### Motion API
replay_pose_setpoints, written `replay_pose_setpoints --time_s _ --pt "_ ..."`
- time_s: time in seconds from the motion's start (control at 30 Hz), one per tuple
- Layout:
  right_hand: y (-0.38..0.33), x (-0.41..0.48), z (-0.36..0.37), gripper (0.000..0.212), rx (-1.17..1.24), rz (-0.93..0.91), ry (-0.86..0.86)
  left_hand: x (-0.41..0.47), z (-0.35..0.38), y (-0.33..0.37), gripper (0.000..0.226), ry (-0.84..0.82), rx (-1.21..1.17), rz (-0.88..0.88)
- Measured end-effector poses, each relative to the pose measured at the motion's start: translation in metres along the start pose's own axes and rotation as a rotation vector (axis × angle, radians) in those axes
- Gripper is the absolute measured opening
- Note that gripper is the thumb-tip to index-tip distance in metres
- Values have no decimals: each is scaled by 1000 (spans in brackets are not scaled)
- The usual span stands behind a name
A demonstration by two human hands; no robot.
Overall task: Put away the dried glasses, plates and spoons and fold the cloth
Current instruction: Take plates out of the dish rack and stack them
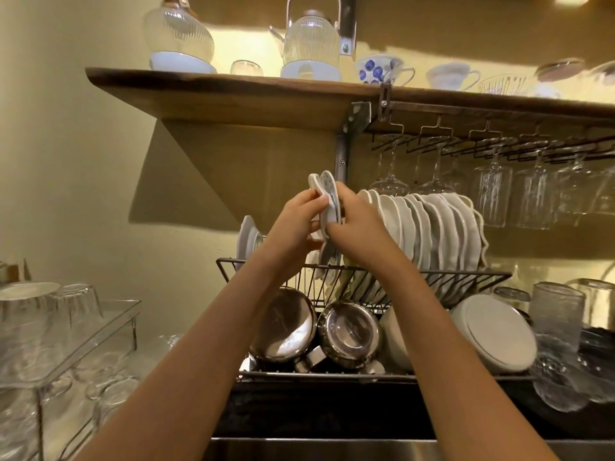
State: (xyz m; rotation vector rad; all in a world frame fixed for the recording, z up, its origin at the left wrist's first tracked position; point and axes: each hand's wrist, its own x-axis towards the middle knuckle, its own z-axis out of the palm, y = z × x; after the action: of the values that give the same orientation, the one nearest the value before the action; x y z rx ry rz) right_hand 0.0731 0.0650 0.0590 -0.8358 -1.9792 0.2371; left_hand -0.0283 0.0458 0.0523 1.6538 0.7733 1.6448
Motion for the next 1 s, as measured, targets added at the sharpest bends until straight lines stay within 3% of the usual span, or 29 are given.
replay_pose_setpoints --time_s 0.33,0.67,1.0 --pt "-7 4 8 28 -139 40 -4 1 -2 -3 20 35 152 -95" --pt "-8 9 19 19 -449 13 25 8 -9 -5 31 -18 277 -135" --pt "2 12 25 20 -706 -97 165 14 -15 -10 34 -37 314 -130"
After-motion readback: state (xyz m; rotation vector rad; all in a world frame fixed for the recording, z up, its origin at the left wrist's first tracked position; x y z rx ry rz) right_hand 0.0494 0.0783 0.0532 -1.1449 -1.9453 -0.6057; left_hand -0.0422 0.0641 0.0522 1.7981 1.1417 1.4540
